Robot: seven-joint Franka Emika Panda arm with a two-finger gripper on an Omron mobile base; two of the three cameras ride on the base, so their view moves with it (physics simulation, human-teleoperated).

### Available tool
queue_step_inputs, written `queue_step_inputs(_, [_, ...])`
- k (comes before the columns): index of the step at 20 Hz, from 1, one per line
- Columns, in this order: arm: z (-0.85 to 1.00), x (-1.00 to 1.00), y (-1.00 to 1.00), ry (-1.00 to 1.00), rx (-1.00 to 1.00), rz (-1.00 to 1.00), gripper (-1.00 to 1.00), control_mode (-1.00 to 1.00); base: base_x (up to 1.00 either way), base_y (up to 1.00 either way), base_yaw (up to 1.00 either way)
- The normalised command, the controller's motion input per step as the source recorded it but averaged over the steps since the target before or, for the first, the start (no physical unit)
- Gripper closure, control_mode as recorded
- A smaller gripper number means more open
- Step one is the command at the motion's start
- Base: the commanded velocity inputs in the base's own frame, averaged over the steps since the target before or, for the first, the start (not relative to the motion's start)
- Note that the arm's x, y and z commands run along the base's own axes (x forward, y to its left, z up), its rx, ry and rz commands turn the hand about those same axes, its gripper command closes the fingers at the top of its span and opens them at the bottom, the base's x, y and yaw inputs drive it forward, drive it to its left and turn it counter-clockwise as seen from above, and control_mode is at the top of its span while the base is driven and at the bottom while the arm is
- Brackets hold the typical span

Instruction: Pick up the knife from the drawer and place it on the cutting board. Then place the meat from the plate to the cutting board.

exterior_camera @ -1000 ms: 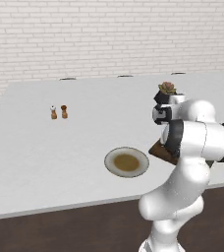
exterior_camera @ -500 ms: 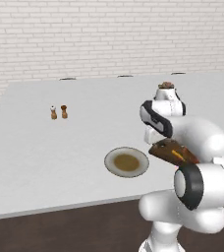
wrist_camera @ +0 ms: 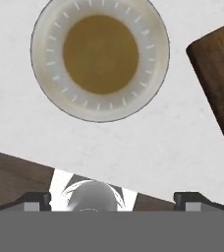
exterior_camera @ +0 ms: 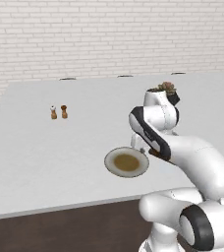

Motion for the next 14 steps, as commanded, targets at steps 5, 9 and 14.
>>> queue_step_inputs(5, [0.37,-0.30,0.66,-0.12,-0.03,-0.12,-1.00,-1.00,0.00,0.00,0.00])
queue_step_inputs(9, [0.53,-0.23,0.64,-0.16,-0.07,-0.15,-1.00,-1.00,0.00,0.00,0.00])
queue_step_inputs(14, [0.77,-0.10,0.53,-0.10,-0.17,-0.15,-1.00,-1.00,0.00,0.00,0.00])
